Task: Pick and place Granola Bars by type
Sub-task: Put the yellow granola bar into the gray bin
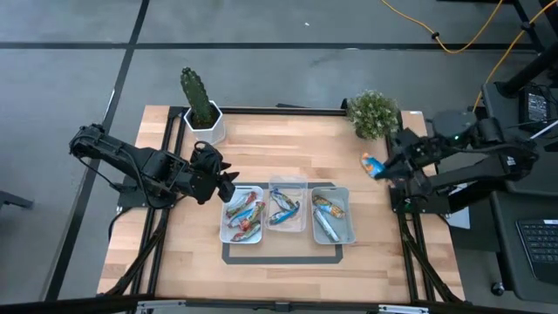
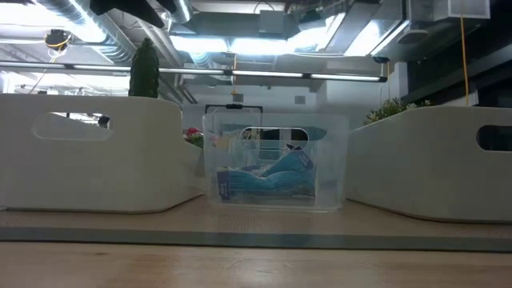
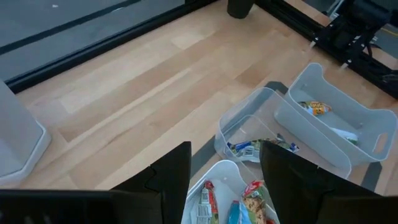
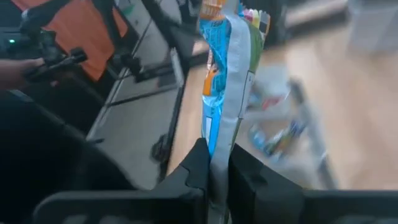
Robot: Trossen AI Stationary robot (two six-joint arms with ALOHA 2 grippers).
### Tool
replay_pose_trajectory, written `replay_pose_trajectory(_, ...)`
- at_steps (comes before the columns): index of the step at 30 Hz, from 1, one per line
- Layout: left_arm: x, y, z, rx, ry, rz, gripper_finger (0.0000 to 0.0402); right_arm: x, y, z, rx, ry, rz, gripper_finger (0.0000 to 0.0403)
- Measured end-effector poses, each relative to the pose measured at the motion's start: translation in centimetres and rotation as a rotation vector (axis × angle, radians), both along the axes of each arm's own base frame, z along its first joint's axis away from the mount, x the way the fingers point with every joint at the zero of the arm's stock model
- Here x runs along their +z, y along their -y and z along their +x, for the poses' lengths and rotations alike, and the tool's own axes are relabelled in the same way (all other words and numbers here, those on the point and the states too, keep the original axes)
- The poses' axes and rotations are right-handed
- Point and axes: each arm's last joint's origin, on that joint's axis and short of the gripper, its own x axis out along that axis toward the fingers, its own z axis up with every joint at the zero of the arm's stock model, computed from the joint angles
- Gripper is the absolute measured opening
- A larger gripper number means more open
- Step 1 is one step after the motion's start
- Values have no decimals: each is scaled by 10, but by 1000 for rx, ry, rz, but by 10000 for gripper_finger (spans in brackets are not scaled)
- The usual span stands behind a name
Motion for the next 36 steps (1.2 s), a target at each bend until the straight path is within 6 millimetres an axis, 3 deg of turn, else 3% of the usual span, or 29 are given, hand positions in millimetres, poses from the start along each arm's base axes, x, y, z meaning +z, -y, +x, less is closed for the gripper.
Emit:
replay_pose_trajectory(5,-2,1,2,10,-2,-10,182,-20,-14,14,-37,-176,132,36)
replay_pose_trajectory(10,-8,3,9,11,-29,-4,182,-65,-27,36,-307,-362,144,36)
replay_pose_trajectory(18,-19,8,20,-7,-88,-16,182,-125,-35,48,-668,-556,306,40)
replay_pose_trajectory(27,-23,10,23,-3,-100,-15,182,-158,-61,82,-645,-638,355,36)
replay_pose_trajectory(36,-23,10,23,4,-97,-6,182,-202,-85,106,-617,-885,270,38)
